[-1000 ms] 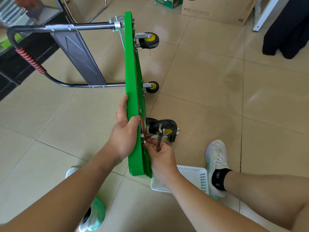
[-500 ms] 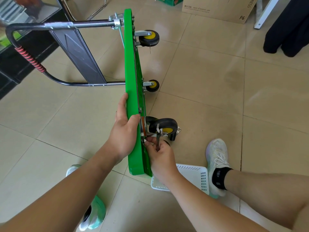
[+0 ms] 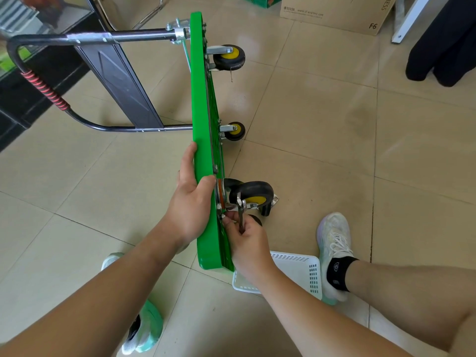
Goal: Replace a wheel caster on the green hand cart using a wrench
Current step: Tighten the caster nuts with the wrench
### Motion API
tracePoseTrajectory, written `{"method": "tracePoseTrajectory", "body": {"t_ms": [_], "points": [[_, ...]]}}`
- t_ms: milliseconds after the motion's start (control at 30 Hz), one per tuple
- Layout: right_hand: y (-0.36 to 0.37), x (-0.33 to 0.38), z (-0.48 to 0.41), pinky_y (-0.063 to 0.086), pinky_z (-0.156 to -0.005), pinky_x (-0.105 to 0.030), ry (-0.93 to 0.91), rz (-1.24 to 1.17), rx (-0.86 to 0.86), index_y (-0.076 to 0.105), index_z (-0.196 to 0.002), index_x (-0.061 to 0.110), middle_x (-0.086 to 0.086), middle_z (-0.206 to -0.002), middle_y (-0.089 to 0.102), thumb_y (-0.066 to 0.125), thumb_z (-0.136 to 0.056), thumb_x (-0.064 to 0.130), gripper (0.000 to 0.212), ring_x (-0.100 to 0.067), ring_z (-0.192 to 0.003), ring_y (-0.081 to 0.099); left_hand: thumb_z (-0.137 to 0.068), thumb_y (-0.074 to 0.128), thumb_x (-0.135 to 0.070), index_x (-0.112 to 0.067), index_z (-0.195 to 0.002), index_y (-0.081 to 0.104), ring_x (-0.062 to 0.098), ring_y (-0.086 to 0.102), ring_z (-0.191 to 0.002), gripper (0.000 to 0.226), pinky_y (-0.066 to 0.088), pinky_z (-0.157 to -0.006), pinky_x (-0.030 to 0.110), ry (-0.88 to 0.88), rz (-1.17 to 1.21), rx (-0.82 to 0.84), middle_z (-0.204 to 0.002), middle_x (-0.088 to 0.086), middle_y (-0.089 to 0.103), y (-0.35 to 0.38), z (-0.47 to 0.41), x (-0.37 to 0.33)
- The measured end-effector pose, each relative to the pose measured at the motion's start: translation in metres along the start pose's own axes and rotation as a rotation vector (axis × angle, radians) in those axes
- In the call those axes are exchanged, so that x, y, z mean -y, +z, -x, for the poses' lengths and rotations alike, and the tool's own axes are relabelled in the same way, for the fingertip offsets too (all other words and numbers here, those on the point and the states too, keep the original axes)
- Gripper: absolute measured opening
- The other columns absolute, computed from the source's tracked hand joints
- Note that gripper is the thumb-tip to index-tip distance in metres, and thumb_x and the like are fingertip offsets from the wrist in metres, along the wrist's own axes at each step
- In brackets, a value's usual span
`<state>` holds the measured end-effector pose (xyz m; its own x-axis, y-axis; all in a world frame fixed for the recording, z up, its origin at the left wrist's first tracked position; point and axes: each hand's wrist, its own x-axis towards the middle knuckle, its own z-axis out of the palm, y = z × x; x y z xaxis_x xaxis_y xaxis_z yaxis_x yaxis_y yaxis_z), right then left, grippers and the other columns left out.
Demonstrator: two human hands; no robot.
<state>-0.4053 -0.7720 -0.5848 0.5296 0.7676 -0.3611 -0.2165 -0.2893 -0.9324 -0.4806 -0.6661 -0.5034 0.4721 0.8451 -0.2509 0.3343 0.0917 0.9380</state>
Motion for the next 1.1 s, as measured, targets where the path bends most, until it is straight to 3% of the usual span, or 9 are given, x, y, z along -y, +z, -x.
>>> {"method": "tracePoseTrajectory", "body": {"t_ms": [233, 467, 567, 833, 967, 1100], "points": [[-0.0006, 0.0036, -0.0017, 0.058, -0.082, -0.041, 0.081, -0.078, -0.025, 0.072, -0.093, 0.024, 0.003, -0.083, 0.076, 0.067, -0.096, 0.027, 0.006, -0.011, -0.08, 0.072, -0.078, 0.044, -0.051, -0.066, -0.146, 0.018, 0.022, 0.061, -0.121, 0.074, 0.049, -0.106, 0.054, -0.007, -0.001, -0.006, -0.148, -0.006, 0.049, 0.0003, 0.0013, -0.0014], [-0.0001, 0.0044, -0.0027, 0.057, -0.082, -0.048, 0.087, -0.049, -0.047, 0.073, -0.084, 0.028, -0.008, -0.081, 0.075, 0.071, -0.093, 0.031, 0.01, -0.025, -0.08, 0.072, -0.083, 0.043, -0.043, -0.062, -0.149, 0.018, 0.021, 0.063, -0.118, 0.073, 0.051, -0.103, 0.053, 0.004, 0.005, -0.003, -0.15, -0.007, 0.048, 0.0015, 0.0017, -0.0022], [0.0017, 0.0049, -0.0031, 0.057, -0.083, -0.051, 0.093, -0.068, -0.039, 0.073, -0.085, 0.026, -0.019, -0.086, 0.071, 0.069, -0.094, 0.027, 0.01, -0.021, -0.075, 0.068, -0.078, 0.044, -0.051, -0.066, -0.145, 0.018, 0.024, 0.063, -0.117, 0.074, 0.051, -0.102, 0.056, 0.002, 0.004, 0.001, -0.15, -0.006, 0.048, 0.0008, 0.001, -0.0015], [0.0008, 0.0061, 0.0012, 0.056, -0.085, -0.052, 0.081, -0.106, -0.006, 0.073, -0.092, 0.028, -0.027, -0.096, 0.068, 0.066, -0.097, 0.021, 0.011, -0.02, -0.079, 0.067, -0.077, 0.044, -0.052, -0.068, -0.144, 0.018, 0.024, 0.061, -0.122, 0.073, 0.049, -0.105, 0.055, 0.004, 0.002, 0.01, -0.151, -0.007, 0.046, 0.0006, 0.0006, -0.0012], [0.0021, 0.0077, 0.0, 0.055, -0.086, -0.055, 0.082, -0.105, -0.017, 0.075, -0.09, 0.033, -0.03, -0.097, 0.066, 0.07, -0.094, 0.027, 0.008, -0.034, -0.079, 0.067, -0.082, 0.042, -0.046, -0.066, -0.145, 0.018, 0.023, 0.062, -0.119, 0.071, 0.05, -0.104, 0.055, 0.006, -0.005, 0.005, -0.151, -0.007, 0.047, 0.0008, 0.0, -0.0013], [0.0012, 0.0073, -0.0018, 0.056, -0.084, -0.054, 0.1, -0.08, -0.03, 0.076, -0.084, 0.037, -0.03, -0.093, 0.067, 0.071, -0.093, 0.029, 0.012, -0.022, -0.075, 0.064, -0.083, 0.042, -0.044, -0.065, -0.146, 0.017, 0.022, 0.062, -0.12, 0.071, 0.05, -0.104, 0.055, 0.0, -0.005, -0.002, -0.15, -0.007, 0.047, 0.0008, 0.0004, -0.0011]]}}
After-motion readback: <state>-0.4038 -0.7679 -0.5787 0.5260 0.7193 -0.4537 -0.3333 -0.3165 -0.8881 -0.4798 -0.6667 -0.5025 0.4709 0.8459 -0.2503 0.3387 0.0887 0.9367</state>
